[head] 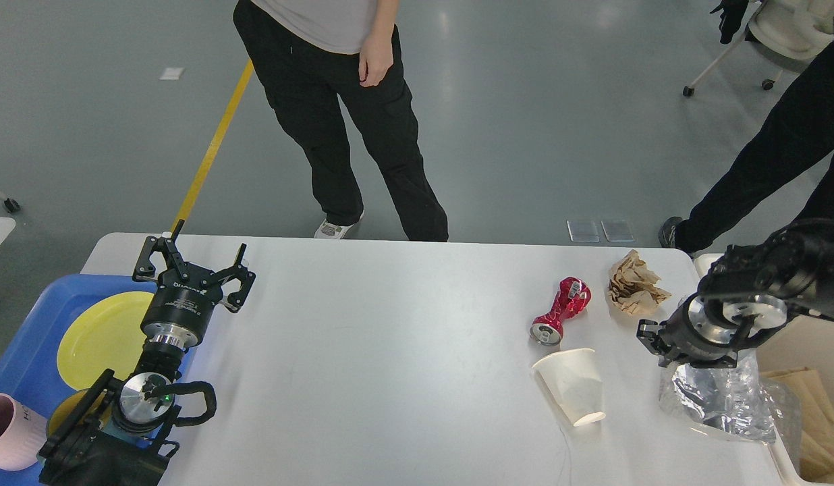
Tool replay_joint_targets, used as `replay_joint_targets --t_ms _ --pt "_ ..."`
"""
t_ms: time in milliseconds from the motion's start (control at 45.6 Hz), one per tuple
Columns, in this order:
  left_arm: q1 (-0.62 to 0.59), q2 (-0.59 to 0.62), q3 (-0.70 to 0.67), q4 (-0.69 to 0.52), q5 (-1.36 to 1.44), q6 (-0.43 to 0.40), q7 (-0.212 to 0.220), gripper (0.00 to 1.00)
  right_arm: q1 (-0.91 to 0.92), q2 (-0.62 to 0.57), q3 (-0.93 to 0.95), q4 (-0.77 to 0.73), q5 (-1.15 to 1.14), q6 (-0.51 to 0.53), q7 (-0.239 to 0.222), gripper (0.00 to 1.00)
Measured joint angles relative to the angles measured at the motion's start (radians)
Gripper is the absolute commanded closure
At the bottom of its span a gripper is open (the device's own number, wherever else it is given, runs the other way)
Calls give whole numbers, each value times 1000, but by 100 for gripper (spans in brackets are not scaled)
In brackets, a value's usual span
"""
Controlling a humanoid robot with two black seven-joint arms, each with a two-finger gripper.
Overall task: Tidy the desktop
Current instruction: 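Carry the foil packet into the white bin and release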
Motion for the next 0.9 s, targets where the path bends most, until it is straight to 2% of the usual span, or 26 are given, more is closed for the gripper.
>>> replay_joint_targets --t_ms 131,307,394,526,745,898 --pt "0 0 0 0 0 0 0 3 222 -11 -91 123 41 108 0 100" --pt "0 0 0 0 0 0 0 3 522 40 -240 316 174 123 10 100" --pt "0 0 0 0 0 0 -1 3 601 52 -267 375 194 123 14 100" --pt "0 0 0 0 0 0 -1 3 638 67 -300 405 202 120 30 100" --pt "0 0 0 0 0 0 -1 3 644 100 -406 398 249 73 115 100" --pt "0 0 0 0 0 0 -1 3 531 -12 -429 291 245 14 116 100"
